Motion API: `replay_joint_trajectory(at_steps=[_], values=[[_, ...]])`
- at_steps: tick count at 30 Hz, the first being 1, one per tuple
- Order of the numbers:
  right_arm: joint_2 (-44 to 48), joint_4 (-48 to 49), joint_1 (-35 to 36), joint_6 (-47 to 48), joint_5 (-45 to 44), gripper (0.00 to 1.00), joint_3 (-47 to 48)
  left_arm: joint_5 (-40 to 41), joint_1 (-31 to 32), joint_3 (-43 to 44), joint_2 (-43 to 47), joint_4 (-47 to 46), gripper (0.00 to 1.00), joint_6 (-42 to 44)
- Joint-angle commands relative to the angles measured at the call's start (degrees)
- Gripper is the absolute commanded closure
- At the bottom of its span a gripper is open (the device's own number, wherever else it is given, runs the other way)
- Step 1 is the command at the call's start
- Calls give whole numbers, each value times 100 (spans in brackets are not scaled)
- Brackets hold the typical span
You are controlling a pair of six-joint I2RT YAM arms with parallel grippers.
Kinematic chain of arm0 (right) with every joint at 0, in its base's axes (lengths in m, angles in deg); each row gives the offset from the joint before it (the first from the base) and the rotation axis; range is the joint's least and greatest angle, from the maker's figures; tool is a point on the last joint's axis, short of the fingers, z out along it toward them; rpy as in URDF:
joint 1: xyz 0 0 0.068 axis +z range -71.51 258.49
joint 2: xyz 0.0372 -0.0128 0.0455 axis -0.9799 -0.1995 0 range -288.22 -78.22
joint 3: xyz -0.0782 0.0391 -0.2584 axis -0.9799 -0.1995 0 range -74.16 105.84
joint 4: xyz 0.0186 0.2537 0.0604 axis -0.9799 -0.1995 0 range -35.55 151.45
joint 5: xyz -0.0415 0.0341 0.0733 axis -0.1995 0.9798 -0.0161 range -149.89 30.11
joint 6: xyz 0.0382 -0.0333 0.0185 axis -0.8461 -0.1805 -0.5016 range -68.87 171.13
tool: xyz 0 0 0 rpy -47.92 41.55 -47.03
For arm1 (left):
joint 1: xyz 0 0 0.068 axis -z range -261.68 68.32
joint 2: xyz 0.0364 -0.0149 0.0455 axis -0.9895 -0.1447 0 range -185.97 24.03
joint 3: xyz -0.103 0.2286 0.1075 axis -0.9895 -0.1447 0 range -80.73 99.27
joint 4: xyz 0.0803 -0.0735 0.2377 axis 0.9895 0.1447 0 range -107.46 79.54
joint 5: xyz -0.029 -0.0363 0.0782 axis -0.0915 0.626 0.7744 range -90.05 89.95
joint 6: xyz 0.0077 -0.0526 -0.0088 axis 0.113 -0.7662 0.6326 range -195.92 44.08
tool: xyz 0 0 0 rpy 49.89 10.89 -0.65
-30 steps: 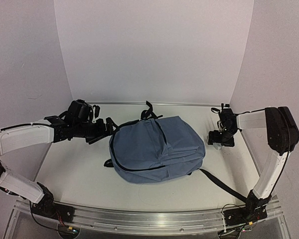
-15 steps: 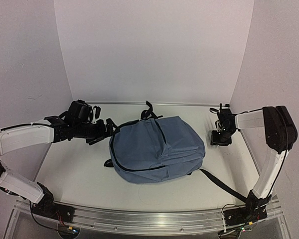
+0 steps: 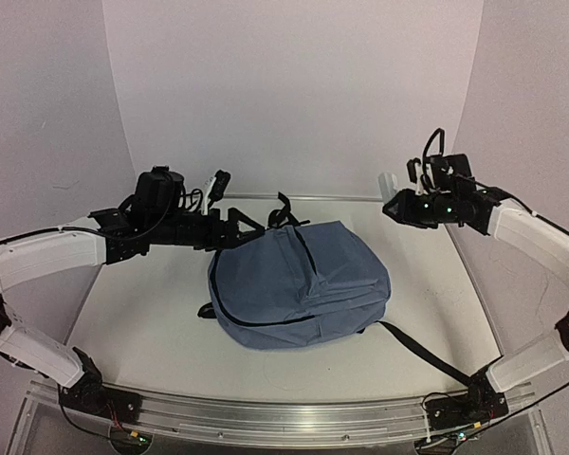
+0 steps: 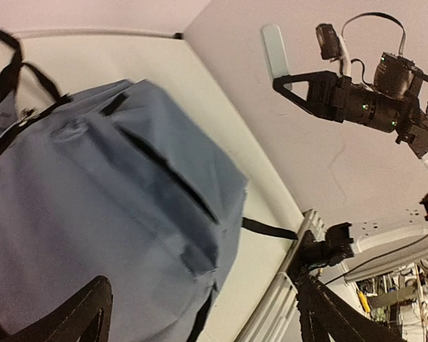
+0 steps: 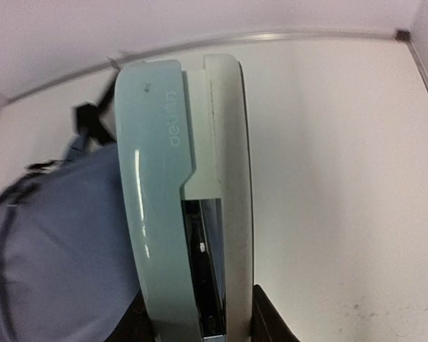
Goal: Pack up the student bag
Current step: Pick up the stationery from the center of the board, then place the stationery in the student bag.
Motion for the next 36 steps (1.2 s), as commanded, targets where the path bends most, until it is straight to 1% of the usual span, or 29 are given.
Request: replay_joint_trajectory(at_steps=[1,6,10,13,16,22,23,26,31,34,36], values=[[531,331,783,-526,1102,98,378,-723,316,452,-168,-1172,11,232],[723,1267,1563,-1023,2059,100,247,-1084,658,686,-357,-1941,10,41],[696,1977,2177,-1306,2453,100,167,-1268,759,656,-455,-2855,9,-333],[629,2520,2460,-1499,2718,100,122,-1349,786,696,-557,-3157,7,-475],[519,2713,2725,-1530,2922,100,187,-1372,799,715,-646,-3365,6,-570],[313,2741,2960,-1473,3050,100,290,-1411,808,694,-679,-3775,7,-786],[293,2741,2979,-1469,3063,100,292,-1409,808,699,-679,-3810,8,-812],[272,2774,3028,-1475,3059,100,284,-1424,808,707,-718,-3899,19,-934],[341,2877,3034,-1514,3039,100,261,-1525,808,571,-815,-4381,43,-1268],[411,2936,3034,-1543,3030,100,227,-1580,808,504,-868,-4620,55,-1416],[447,2935,3035,-1545,2956,100,174,-1589,807,405,-879,-4862,66,-1542]])
